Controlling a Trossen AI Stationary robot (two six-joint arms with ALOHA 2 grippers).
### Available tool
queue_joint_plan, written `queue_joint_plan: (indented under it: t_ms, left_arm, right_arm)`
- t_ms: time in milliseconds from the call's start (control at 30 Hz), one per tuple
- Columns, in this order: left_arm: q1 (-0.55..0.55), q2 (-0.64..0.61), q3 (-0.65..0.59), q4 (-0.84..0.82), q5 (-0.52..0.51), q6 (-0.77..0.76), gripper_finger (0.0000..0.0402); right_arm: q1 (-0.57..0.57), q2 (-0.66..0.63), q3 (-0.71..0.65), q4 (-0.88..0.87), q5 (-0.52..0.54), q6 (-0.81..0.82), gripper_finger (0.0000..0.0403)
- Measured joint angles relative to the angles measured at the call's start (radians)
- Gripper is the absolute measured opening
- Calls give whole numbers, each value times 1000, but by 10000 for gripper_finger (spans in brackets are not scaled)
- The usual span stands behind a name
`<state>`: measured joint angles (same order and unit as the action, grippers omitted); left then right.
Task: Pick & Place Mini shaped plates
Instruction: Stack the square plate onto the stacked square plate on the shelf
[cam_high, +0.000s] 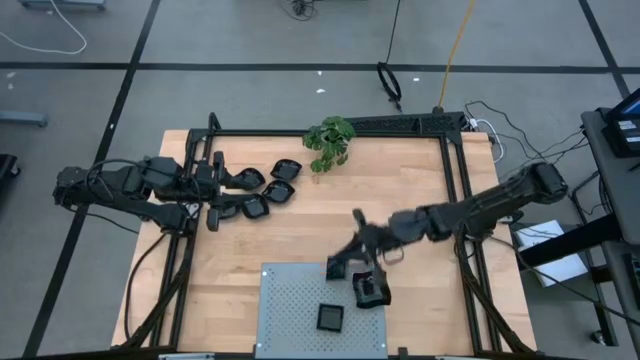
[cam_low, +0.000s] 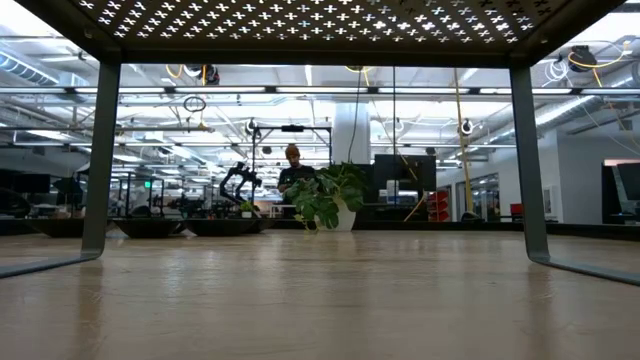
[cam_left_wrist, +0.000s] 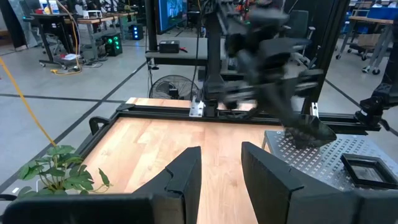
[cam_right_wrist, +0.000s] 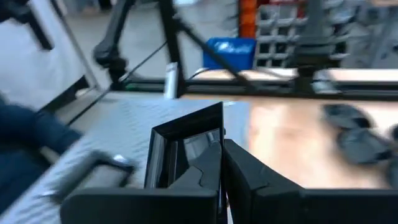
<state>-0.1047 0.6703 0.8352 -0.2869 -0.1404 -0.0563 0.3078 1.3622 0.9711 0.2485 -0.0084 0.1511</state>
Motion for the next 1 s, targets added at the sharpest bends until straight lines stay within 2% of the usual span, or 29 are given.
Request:
queue_joint_plan:
  t_ms: [200, 367, 533, 1000]
  left_arm:
    - [0, 0, 0, 0, 0, 0, 120]
    - [0, 0, 0, 0, 0, 0, 120]
    - [0, 0, 0, 0, 0, 0, 120]
    - [0, 0, 0, 0, 0, 0, 120]
  right_arm:
    - [171, 116, 174, -107, 65, 70, 4]
    - [252, 253, 269, -139, 87, 71, 4]
    - [268, 326, 362, -244, 86, 24, 4]
    - [250, 320, 365, -232, 92, 4, 4]
